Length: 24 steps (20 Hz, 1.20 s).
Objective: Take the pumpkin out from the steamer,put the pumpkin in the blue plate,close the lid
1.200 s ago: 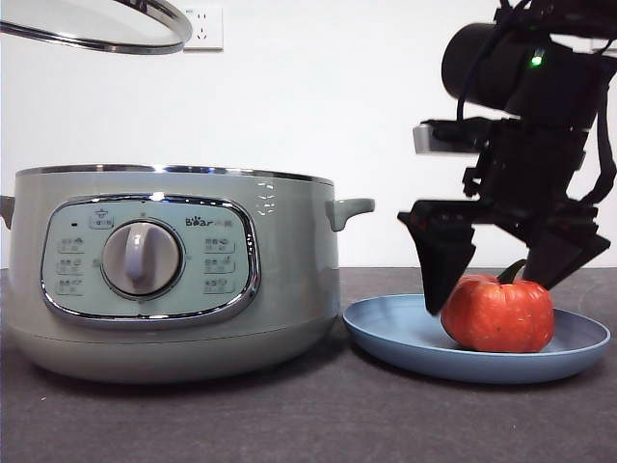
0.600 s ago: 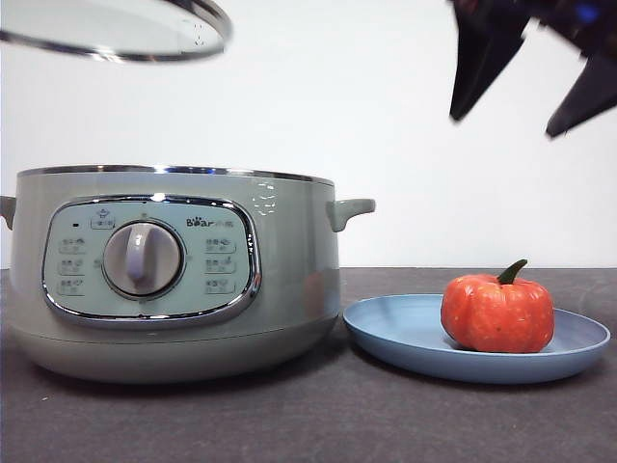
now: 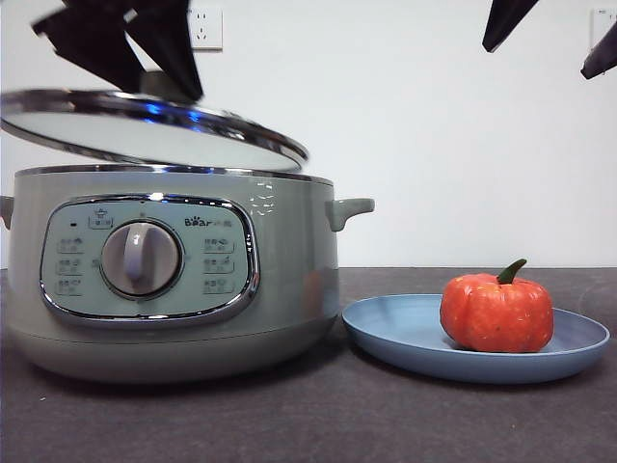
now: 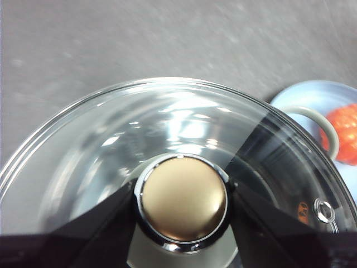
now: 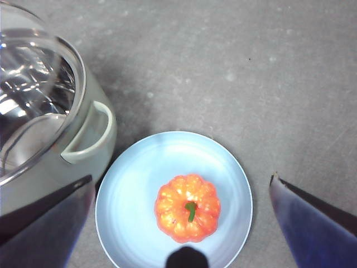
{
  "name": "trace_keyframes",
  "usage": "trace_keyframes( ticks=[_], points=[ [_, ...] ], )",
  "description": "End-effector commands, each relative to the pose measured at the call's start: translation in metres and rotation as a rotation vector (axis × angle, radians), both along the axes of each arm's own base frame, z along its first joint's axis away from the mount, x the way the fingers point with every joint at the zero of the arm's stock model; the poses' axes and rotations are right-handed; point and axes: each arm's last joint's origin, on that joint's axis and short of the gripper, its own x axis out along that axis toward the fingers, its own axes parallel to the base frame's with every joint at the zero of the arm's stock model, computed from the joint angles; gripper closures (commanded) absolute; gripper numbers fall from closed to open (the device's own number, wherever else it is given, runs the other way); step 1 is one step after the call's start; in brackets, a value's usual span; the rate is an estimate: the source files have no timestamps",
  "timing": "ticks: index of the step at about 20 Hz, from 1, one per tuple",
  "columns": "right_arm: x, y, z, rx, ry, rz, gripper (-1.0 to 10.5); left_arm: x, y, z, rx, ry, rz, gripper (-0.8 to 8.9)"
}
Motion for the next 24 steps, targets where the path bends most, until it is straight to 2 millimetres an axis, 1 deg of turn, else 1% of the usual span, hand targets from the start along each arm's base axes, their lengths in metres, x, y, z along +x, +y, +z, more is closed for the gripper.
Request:
trace_keyframes(
  ticks=[1, 3, 7, 10, 14, 15, 17, 18, 21, 24],
  points=[
    [-0.001, 0.0, 0.0, 0.007, -0.001, -0.007, 3.8, 0.007, -0.008, 0.004, -0.049, -0.036, -0.03, 8.22],
    [-0.001, 0.0, 0.0, 0.007, -0.001, -0.007, 3.8, 0.01, -0.013, -0.001, -0.048, -0.031, -0.043, 8.22],
    [-0.001, 0.0, 0.0, 0.007, -0.001, -0.007, 3.8, 0.015, -0.017, -0.009, -0.034, 0.001, -0.049, 8.22],
    [-0.001, 0.0, 0.0, 0.007, -0.001, -0.007, 3.8, 0.015, -0.017, -0.016, -0.008, 0.048, -0.048, 8.22],
    [-0.001, 0.0, 0.0, 0.007, -0.001, -0.007, 3.8, 0.014, -0.016, -0.019, 0.011, 0.076, -0.045, 8.1],
    [-0.001, 0.0, 0.0, 0.007, -0.001, -0.007, 3.8, 0.013, -0.016, -0.019, 0.013, 0.078, -0.045, 7.59],
    [-0.001, 0.0, 0.0, 0.008, -0.001, -0.007, 3.8, 0.014, -0.016, -0.018, 0.01, 0.072, -0.044, 4.45],
    [-0.001, 0.0, 0.0, 0.008, -0.001, -0.007, 3.8, 0.014, -0.016, -0.018, 0.008, 0.069, -0.043, 3.67],
    [-0.001, 0.0, 0.0, 0.008, 0.0, -0.007, 3.8, 0.013, -0.016, -0.014, -0.003, 0.045, -0.041, 3.71],
    [-0.001, 0.0, 0.0, 0.011, 0.0, -0.001, 3.9, 0.003, -0.01, 0.0, -0.032, -0.002, -0.046, 3.75]
  ],
)
